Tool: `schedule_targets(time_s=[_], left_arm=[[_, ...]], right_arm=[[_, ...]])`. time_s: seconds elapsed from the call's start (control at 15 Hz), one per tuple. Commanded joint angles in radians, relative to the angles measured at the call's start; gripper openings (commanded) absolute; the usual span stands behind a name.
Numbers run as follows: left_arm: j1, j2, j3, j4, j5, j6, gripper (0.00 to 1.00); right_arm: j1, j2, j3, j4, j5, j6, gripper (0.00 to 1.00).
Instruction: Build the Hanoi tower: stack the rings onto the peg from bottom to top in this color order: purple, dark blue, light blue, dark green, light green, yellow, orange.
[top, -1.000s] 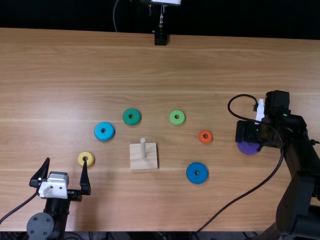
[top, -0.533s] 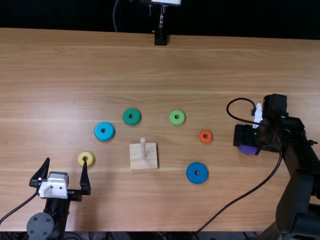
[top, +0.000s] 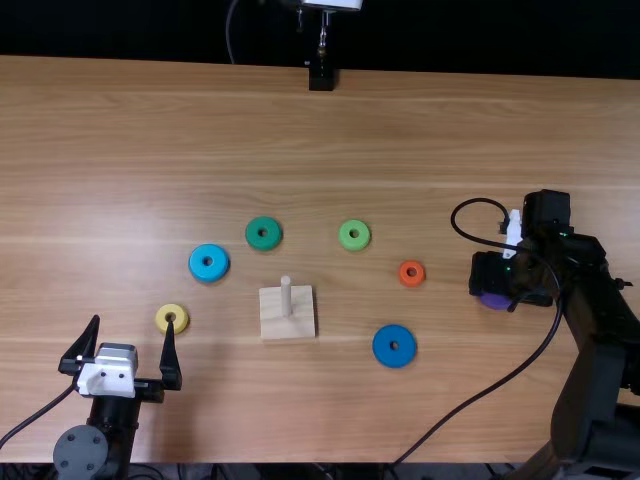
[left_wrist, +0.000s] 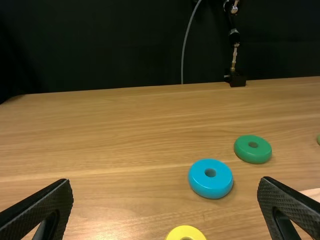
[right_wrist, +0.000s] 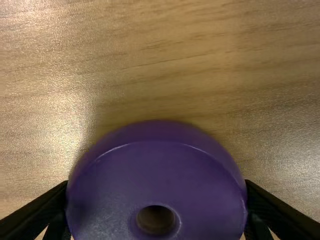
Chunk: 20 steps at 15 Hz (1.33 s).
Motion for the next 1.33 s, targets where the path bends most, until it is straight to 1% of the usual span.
schedule_targets(time_s=[0.0,0.13,0.2,0.27,0.4,0.47,0.53,0.6,0.8,0.87,0.93,1.0,1.13,1.2,1.27], left_arm=[[0.003,-0.012,-0.020,-0.011,0.004,0.014,1.00],[0.003,-0.012,-0.020,-0.011,0.004,0.014,1.00],[0.003,-0.012,-0.020,-0.011,0.004,0.014,1.00],[0.003,-0.012,-0.020,-0.011,0.004,0.014,1.00],[0.003,-0.012,-0.020,-0.011,0.004,0.014,1.00],[0.003,-0.012,-0.020,-0.011,0.004,0.014,1.00],[0.003,-0.012,-0.020,-0.011,0.004,0.014,1.00],[0.003,-0.012,-0.020,-0.011,0.004,0.014,1.00],[0.003,-0.012,-0.020,-0.011,0.004,0.014,1.00],[0.003,-0.012,-0.020,-0.011,0.004,0.014,1.00],[0.003,-0.012,-0.020,-0.011,0.004,0.014,1.00],[0.003,-0.012,-0.020,-0.011,0.004,0.014,1.00],[0.003,-0.012,-0.020,-0.011,0.004,0.014,1.00],[0.003,-0.012,-0.020,-0.011,0.004,0.014,1.00],[0.003,-0.012,-0.020,-0.011,0.004,0.014,1.00]], right_arm=[[0.013,0.012,-0.030,-0.003,-0.005,0.004,0.00],[0.016,0.003,-0.020,-0.006,-0.001,0.002,0.00],[0.016,-0.007,-0.016,-0.008,-0.003,0.001,0.00],[0.028,-0.047,0.001,-0.008,-0.007,-0.005,0.00],[0.068,-0.119,0.027,-0.016,-0.005,-0.014,0.00],[0.091,-0.149,0.046,-0.051,-0.007,-0.033,0.00],[0.119,-0.173,0.072,-0.113,-0.007,-0.060,0.00],[0.155,-0.192,0.098,-0.176,-0.007,-0.080,0.00],[0.267,-0.238,0.219,-0.336,-0.012,-0.086,0.00],[0.313,-0.239,0.270,-0.397,-0.016,-0.093,0.00],[0.350,-0.239,0.317,-0.450,-0.016,-0.108,0.00],[0.395,-0.239,0.363,-0.498,-0.018,-0.114,0.00],[0.485,-0.239,0.452,-0.570,-0.020,-0.112,0.00],[0.527,-0.238,0.492,-0.586,-0.027,-0.110,0.00],[0.565,-0.236,0.527,-0.592,-0.027,-0.106,0.00]])
